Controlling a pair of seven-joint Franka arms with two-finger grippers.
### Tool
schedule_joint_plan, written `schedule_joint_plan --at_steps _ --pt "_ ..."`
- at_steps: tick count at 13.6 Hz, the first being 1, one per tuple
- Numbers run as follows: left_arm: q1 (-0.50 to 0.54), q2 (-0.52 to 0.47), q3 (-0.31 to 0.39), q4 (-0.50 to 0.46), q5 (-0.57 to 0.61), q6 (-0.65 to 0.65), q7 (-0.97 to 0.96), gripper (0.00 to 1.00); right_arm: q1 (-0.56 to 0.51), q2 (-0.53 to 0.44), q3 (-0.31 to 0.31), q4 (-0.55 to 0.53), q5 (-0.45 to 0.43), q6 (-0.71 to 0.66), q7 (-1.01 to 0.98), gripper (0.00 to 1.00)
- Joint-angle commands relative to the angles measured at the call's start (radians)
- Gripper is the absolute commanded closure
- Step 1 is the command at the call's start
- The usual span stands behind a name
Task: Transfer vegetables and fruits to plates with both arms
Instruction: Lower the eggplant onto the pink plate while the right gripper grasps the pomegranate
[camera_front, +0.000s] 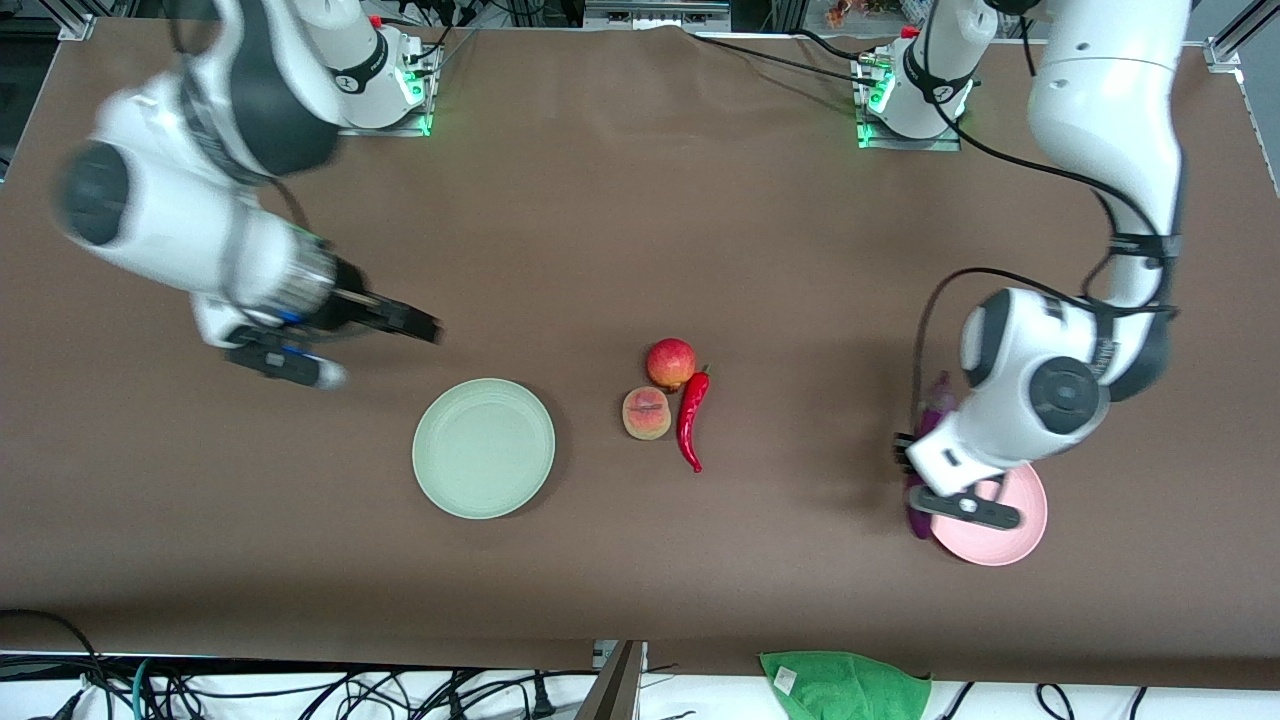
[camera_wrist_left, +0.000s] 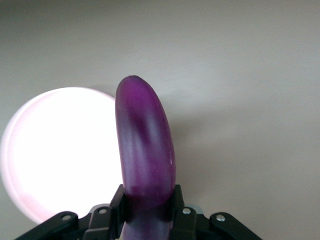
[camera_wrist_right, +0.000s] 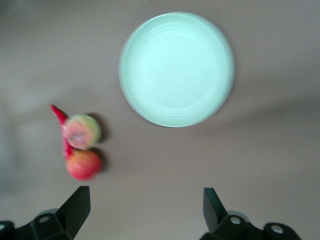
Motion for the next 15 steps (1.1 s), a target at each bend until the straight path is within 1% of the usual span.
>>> schedule_joint_plan --at_steps 1,3,4,5,7,9,11,12,14,15 --pt "0.010 0.002 0.051 -0.017 -0.082 -0.003 0.114 1.00 0.177 0.249 -0.020 0.201 -0.009 0.108 0.266 0.00" --pt "0.024 0.022 0.071 -0.017 -0.087 0.004 0.119 1.00 0.282 0.383 -0.023 0.262 -0.125 0.275 0.476 0.00" --pt "0.040 0.035 0.071 -0.018 -0.102 0.026 0.117 1.00 0.307 0.430 -0.022 0.282 -0.168 0.317 0.526 0.00" --pt "0.045 0.048 0.071 -0.029 -0.116 0.062 0.117 1.00 0.340 0.463 -0.023 0.292 -0.193 0.350 0.539 0.00" --pt "0.051 0.068 0.073 -0.037 -0.119 0.079 0.117 1.00 0.362 0.489 -0.023 0.293 -0.246 0.393 0.539 0.00" --pt "0.061 0.078 0.073 -0.041 -0.122 0.080 0.119 1.00 0.382 0.507 -0.023 0.293 -0.283 0.394 0.542 0.00" --pt "0.068 0.088 0.073 -0.040 -0.144 0.083 0.119 0.97 0.409 0.535 -0.023 0.292 -0.320 0.400 0.552 0.00" --pt "0.068 0.097 0.073 -0.038 -0.170 0.082 0.117 0.89 0.420 0.543 -0.025 0.292 -0.343 0.400 0.575 0.00" --pt "0.070 0.118 0.073 -0.030 -0.176 0.102 0.121 0.58 0.440 0.555 -0.025 0.287 -0.372 0.400 0.591 0.00" --pt "0.073 0.120 0.073 -0.030 -0.176 0.120 0.119 0.32 0.443 0.566 -0.026 0.287 -0.376 0.400 0.597 0.00"
